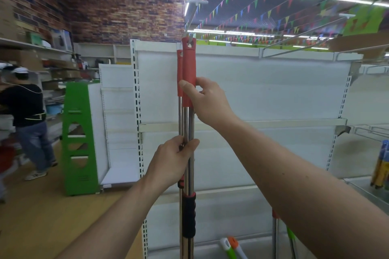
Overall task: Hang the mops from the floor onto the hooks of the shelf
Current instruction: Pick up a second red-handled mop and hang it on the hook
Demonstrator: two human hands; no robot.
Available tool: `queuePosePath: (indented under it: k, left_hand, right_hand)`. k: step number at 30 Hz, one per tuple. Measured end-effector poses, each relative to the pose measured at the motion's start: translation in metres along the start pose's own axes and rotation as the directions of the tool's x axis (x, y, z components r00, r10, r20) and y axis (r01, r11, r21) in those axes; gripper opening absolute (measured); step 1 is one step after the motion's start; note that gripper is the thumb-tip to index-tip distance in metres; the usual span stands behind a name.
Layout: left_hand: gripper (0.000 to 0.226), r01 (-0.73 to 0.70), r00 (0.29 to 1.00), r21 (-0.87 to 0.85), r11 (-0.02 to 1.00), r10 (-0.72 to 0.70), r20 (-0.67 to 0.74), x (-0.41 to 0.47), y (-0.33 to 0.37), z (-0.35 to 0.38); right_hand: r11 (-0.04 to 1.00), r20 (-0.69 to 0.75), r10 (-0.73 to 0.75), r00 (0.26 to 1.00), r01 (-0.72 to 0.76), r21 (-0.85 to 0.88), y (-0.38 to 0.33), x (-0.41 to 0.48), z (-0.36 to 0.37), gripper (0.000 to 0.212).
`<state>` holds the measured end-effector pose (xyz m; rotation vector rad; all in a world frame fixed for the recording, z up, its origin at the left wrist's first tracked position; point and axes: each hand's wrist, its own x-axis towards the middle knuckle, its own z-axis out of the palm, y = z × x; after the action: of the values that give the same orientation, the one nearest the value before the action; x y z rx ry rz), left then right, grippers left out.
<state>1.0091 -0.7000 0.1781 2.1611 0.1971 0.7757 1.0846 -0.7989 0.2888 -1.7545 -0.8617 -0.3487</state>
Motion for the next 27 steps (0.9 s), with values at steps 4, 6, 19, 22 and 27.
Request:
queuePosePath:
  k: [4, 6, 19, 22, 27]
  left_hand:
    - [0.040, 0.026, 1.000, 0.019, 0.999, -0.026, -0.001, 0.008, -0.004, 0.003]
    - [0.033, 0.041, 0.999, -0.010, 0.999, -0.041, 0.005, 0.011, -0.007, 0.004]
    - [0.037, 0.035, 0.999, -0.056, 0.998, -0.036, -0.013, 0.042, -0.033, 0.012]
    - [0.040, 0.028, 1.000, -0.050, 0.998, -0.029, -0.008, 0.048, -0.038, 0.013]
    - [0.039, 0.024, 1.000, -0.046, 0.999, -0.024, -0.016, 0.060, -0.046, 0.015]
  right_hand:
    - [1.000, 0.000, 0.005, 1.000, -0.005, -0.010, 0.006, 0.008, 0.004, 0.041]
    - [1.000, -0.001, 0.000, 1.000, 0.000, -0.018, 0.008, 0.011, 0.005, 0.040]
    - [0.998, -0.008, -0.002, 1.000, 0.002, -0.058, 0.020, 0.031, 0.018, 0.039]
    - [0.998, -0.020, -0.004, 1.000, 0.003, -0.057, 0.024, 0.037, 0.022, 0.039]
    - [0.998, -0.020, 0.002, 1.000, -0.003, -0.060, 0.028, 0.045, 0.027, 0.038]
